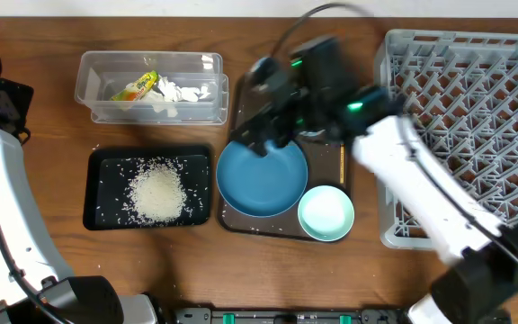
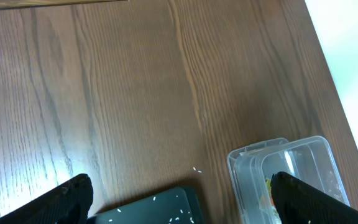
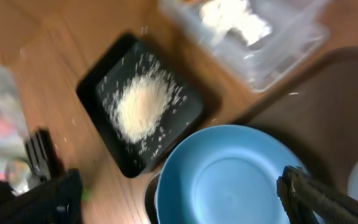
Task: Sort waste into correct bins and load items into the dishwasher rack
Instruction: 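Grasp the blue plate rim with the right gripper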
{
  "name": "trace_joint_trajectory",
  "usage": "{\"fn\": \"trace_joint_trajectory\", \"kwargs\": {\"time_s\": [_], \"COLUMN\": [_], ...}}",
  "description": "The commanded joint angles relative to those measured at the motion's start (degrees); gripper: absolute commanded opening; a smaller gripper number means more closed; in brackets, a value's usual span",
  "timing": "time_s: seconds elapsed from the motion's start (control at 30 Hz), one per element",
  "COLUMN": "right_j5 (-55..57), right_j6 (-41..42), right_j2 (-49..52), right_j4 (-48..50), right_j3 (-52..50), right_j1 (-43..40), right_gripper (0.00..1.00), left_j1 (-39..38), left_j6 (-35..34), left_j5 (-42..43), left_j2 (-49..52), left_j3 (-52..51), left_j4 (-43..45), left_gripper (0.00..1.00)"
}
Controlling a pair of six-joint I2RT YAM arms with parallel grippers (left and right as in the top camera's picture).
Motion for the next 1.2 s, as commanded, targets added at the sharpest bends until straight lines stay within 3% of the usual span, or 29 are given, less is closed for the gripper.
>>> {"fn": "trace_joint_trajectory", "kwargs": {"time_s": [0.0, 0.37, 0.5, 0.57, 0.63, 0.97, 1.17], "right_j5": [3.37, 17.7, 29.62, 33.07, 32.83, 31.95, 29.14], "right_j6": [-2.4, -3.41, -3.43, -3.43, -2.91, -0.22, -0.39], "right_j2": [3.13, 14.36, 15.76, 16.41, 17.27, 18.6, 18.6], "right_j4": [1.49, 4.79, 4.17, 3.19, 1.33, -10.4, -14.71], "right_j3": [1.86, 1.86, 1.86, 1.86, 1.86, 1.81, 1.75], "right_j1": [4.42, 15.23, 18.99, 20.04, 21.0, 22.32, 22.51], "right_gripper": [0.99, 0.94, 0.88, 0.9, 0.92, 0.7, 0.65], "left_j1": [0.11, 0.09, 0.11, 0.09, 0.09, 0.11, 0.09], "left_j6": [-0.07, -0.07, -0.07, -0.07, -0.07, -0.07, -0.07], "left_j5": [-0.35, -0.35, -0.35, -0.35, -0.35, -0.35, -0.35], "left_j2": [0.0, 0.0, 0.0, 0.0, 0.0, 0.0, 0.0], "left_j3": [-0.17, -0.17, -0.17, -0.17, -0.17, -0.17, -0.17], "left_j4": [-0.07, -0.04, -0.04, -0.04, -0.04, -0.04, -0.04], "left_gripper": [0.93, 0.93, 0.93, 0.93, 0.93, 0.93, 0.93]}}
